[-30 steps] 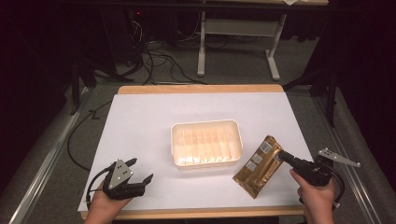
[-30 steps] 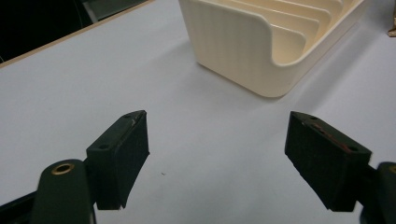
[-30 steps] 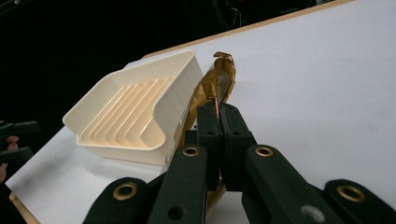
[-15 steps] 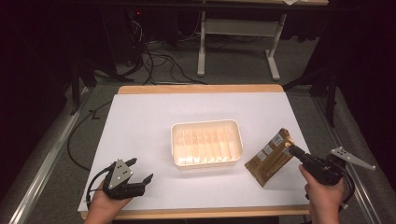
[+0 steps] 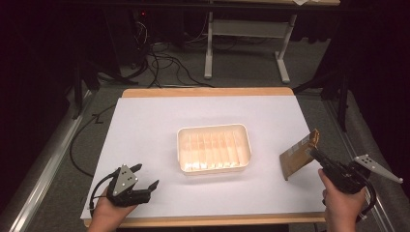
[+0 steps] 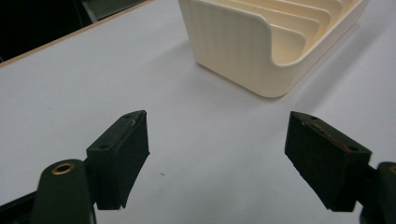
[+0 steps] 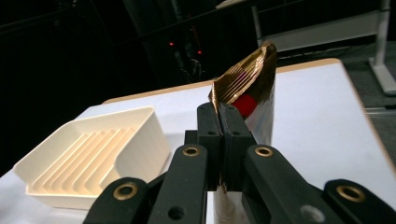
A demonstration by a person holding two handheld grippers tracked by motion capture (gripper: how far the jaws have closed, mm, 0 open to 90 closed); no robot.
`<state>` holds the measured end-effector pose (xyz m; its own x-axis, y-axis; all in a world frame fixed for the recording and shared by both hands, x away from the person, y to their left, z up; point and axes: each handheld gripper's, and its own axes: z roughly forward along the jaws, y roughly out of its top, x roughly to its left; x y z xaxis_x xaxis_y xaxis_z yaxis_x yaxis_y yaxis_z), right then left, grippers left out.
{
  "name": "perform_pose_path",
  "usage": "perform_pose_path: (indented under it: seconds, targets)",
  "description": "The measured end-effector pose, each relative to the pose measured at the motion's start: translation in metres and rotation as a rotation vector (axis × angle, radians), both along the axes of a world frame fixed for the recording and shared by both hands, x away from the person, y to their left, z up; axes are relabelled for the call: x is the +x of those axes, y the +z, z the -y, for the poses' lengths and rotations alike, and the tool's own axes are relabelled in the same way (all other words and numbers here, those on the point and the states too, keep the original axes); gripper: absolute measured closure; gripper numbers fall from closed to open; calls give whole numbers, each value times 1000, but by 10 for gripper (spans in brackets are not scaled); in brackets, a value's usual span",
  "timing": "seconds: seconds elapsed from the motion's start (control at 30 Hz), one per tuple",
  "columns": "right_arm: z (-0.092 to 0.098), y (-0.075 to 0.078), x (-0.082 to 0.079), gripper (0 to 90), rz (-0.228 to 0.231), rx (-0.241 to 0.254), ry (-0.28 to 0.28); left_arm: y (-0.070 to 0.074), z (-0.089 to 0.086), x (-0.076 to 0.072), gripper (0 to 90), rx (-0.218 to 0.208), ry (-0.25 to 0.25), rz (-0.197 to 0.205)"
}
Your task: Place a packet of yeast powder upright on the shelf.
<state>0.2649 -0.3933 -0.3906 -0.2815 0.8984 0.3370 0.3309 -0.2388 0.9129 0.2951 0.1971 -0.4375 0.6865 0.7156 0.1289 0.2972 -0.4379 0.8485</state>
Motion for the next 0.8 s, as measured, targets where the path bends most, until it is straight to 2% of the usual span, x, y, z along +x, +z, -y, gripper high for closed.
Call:
perform_pose_path:
  seconds: [0.13,0.23,0.27,0.47,0.63,0.8]
  targets:
    - [-9,1,3,897,6,-5,24,0,0,0,221,-1,0,-2]
    - [-13,-2,5,896,8,35,52,0,0,0,221,1,-2,-2]
    - [-16,-3,7,896,12,64,72,0,0,0,221,2,-2,-1]
    - [-19,-7,10,896,14,116,103,0,0,0,222,-1,-1,-2]
    - [-18,-5,9,898,25,106,93,0,0,0,222,2,-2,-1]
    - [-13,1,4,900,62,107,79,0,0,1,222,0,-1,-1]
